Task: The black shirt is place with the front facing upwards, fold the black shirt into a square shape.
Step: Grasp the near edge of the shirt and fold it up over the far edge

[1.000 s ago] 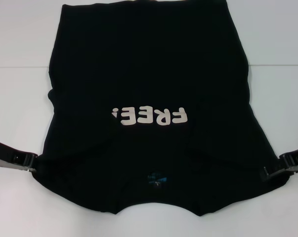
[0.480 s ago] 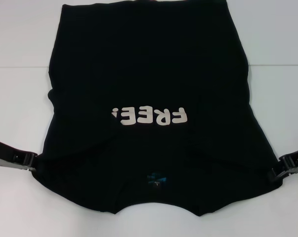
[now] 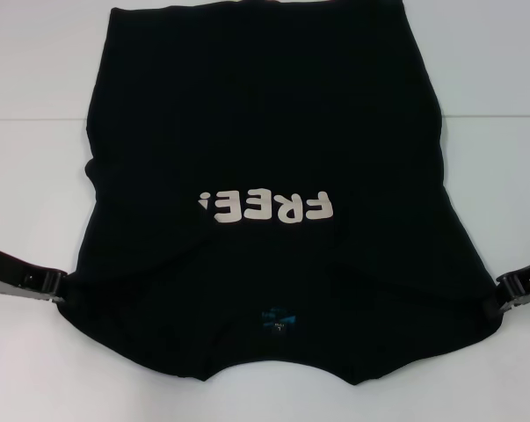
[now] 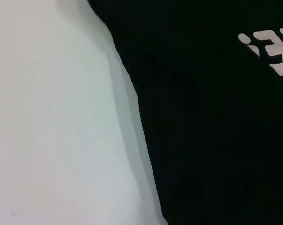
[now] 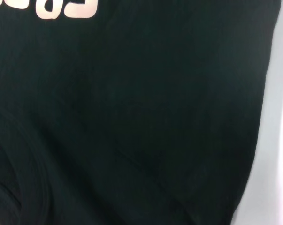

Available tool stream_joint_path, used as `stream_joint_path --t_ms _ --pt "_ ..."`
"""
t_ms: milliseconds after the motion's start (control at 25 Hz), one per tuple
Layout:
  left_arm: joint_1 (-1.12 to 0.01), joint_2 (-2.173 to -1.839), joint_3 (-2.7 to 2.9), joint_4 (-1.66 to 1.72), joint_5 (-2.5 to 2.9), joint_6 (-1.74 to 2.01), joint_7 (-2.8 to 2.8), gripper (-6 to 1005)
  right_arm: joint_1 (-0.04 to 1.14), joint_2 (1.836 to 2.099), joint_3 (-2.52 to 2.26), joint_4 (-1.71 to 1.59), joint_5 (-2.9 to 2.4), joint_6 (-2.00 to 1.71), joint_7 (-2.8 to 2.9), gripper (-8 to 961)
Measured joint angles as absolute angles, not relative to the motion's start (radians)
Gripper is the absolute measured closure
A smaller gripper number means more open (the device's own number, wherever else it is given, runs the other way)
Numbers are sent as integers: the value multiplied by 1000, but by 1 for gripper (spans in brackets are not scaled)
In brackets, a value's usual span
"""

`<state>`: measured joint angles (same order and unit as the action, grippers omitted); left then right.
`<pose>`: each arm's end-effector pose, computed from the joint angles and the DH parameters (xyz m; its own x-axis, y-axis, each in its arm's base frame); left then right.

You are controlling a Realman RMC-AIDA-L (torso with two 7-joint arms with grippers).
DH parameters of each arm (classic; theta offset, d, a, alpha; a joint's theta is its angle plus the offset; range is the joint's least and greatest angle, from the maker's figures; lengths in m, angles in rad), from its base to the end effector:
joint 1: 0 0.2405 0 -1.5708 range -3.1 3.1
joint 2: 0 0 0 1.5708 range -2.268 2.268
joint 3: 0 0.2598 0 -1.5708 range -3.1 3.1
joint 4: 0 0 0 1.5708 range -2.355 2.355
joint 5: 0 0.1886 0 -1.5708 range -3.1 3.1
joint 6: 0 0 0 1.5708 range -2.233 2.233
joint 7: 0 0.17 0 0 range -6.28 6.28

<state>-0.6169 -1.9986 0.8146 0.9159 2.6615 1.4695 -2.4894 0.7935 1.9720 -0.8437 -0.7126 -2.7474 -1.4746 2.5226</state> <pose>-0.3103 0.3499 0.0245 0.3306 0.9374 0.1094 0.8741 -0.2604 -0.4100 0.2842 0.3672 0.0035 0.3356 -0.9406 0.0511 -0.8542 -0.3267 -0.4046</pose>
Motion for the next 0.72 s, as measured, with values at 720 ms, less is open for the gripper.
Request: stream_joint_path --t_ms 720 --pt "-618 -1980 703 890 2627 1587 -2399 973 771 1951 -827 -835 -2739 -1623 2457 901"
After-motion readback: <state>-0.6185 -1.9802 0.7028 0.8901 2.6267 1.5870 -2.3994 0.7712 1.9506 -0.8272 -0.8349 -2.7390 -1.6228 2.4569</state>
